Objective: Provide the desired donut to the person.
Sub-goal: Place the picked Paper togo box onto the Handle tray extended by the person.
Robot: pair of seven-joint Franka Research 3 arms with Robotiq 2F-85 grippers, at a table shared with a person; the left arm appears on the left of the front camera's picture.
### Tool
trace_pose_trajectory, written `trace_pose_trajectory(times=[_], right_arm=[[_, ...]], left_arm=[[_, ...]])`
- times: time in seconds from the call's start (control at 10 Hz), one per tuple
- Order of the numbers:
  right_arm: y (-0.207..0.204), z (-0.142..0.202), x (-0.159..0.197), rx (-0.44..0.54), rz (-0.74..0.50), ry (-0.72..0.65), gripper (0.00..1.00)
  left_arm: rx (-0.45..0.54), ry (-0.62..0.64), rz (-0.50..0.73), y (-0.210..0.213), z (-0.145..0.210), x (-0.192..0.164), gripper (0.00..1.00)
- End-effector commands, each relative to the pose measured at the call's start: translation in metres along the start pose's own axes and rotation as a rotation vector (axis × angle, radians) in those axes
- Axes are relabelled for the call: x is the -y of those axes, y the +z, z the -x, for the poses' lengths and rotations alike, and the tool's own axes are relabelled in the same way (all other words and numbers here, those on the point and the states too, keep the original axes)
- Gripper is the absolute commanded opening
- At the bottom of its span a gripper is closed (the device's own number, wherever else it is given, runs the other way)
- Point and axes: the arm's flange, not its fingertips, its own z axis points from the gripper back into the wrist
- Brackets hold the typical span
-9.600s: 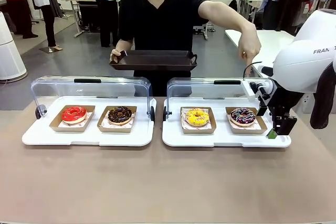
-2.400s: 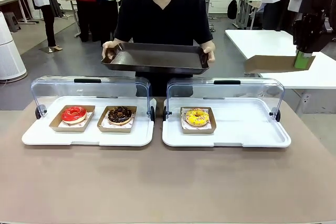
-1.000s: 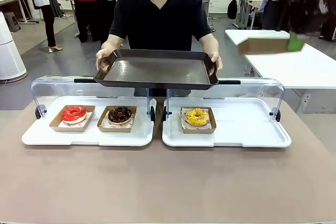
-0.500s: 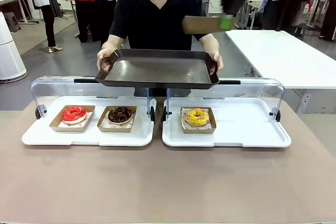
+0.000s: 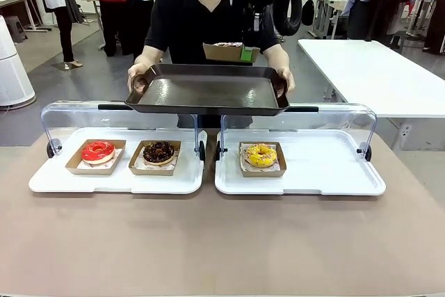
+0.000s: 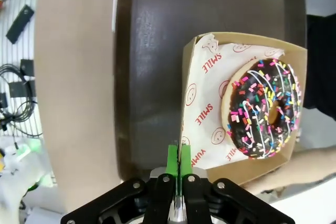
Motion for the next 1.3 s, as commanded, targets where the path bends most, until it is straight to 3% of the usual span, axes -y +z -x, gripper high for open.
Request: trace_pose_trajectory(times=[0.0,1.1,1.2], right_arm=[[-0.021,-0.003,-0.002,-0.043,0.041,-0.039,0.02],[-0.080,0.042,0.005,-0.108,-0.045,-0.104,0.02],[-0.080,0.043,0.005,-0.103,-0.052,-0.095,0.51]], left_arm=[[0.007,-0.001,0.004,0.001,0.000,0.001,1.00],[0.007,-0.001,0.004,0.001,0.000,0.001,1.00],[0.007,-0.001,0.004,0.001,0.000,0.001,1.00]])
